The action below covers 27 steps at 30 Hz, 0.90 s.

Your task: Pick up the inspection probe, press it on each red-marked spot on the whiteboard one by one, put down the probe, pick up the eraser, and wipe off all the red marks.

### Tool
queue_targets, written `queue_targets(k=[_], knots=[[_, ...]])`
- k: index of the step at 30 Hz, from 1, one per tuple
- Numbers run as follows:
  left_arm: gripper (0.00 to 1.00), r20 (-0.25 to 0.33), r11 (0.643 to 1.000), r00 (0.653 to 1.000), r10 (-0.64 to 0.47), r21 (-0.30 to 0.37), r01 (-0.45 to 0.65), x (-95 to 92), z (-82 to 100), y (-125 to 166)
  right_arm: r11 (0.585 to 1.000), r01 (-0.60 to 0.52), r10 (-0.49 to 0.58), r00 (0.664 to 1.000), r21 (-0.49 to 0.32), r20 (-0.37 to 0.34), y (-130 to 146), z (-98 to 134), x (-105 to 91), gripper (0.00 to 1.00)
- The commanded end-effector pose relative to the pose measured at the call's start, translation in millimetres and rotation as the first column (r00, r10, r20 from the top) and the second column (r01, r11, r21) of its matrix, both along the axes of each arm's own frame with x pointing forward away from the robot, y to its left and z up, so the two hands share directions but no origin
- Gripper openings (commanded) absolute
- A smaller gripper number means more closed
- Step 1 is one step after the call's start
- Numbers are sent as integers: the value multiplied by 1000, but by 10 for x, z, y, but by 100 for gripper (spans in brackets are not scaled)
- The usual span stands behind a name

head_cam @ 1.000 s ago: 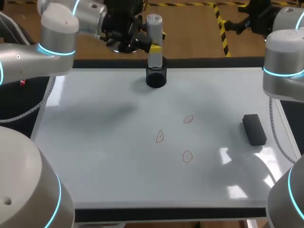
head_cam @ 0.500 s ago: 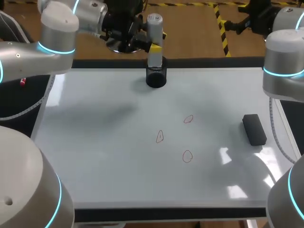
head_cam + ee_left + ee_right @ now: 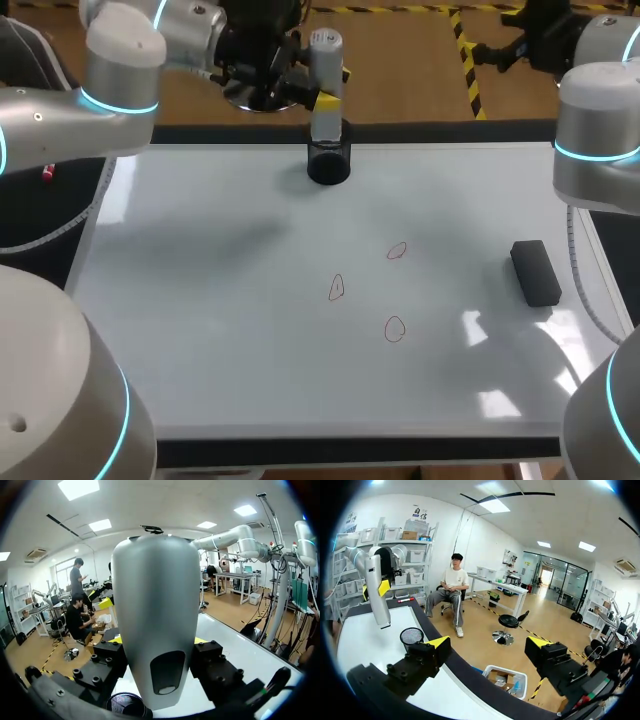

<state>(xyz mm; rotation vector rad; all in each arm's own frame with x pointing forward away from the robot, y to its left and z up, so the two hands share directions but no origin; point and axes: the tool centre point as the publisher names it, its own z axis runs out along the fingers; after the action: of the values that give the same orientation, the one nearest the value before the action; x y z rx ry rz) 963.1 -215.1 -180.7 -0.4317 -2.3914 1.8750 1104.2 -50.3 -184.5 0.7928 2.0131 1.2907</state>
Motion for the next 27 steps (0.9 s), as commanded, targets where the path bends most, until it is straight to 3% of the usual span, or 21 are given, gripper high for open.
queue_targets(k=[1,19,27], knots=[[0,0,1000,1000,-1,1,1,5,11,-5,1000,0,0,1000,0,0,0,0,0,100],[0,-33,999,999,31,-8,-31,-304,-34,150,1000,0,0,1000,0,0,0,0,0,100],[0,-36,999,998,42,-14,-42,-534,-100,170,1000,0,0,1000,0,0,0,0,0,100]])
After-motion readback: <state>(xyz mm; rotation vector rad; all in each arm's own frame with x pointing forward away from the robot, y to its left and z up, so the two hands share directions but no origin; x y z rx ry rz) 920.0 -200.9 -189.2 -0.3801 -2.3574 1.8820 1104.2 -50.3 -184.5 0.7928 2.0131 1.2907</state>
